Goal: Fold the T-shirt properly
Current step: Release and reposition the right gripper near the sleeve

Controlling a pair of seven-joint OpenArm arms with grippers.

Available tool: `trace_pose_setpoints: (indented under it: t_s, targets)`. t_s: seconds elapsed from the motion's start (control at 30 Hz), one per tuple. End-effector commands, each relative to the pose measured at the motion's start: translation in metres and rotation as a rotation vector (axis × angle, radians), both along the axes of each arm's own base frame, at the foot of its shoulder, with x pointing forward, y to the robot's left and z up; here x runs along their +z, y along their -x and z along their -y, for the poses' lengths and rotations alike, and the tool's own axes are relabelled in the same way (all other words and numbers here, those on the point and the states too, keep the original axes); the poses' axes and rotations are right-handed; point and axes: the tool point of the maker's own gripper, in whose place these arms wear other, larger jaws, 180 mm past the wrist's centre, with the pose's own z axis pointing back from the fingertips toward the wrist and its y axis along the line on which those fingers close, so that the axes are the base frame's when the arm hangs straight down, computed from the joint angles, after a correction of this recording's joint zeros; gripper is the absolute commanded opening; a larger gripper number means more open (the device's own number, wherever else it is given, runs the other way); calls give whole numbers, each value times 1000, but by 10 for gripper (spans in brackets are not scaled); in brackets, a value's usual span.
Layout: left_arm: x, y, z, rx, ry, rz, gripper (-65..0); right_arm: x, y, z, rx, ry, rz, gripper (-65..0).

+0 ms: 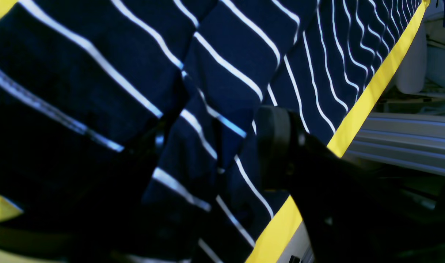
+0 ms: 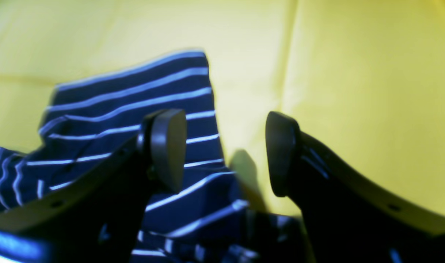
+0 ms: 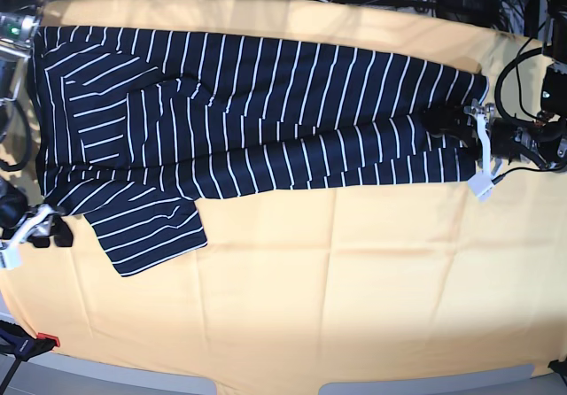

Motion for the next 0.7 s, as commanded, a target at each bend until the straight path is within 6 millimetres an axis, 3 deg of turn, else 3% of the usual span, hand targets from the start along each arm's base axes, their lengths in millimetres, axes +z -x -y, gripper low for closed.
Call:
trace_pose_setpoints:
  t_s: [0.0,0.1,0.3,0.43,0.67]
  targets:
    - [11,-6,-5,3,4,35,-323,20,-11,1,-9,-1,66,-286]
    - [11,-6,-4,9,14,36,-323,5,-18,-9,-37,-2,74,-286]
    - [5,-1,-7,5,-13,23,-323,-22,-34,12,-231,-50,68,-286]
    - [-3,8,-8,4,-22,-3,-323,-45,-35,2,-210,-129,6,-286]
    - [-5,9,-7,17,-8,-1,-323,-45,-41,-16,-185,-260,-11,-286]
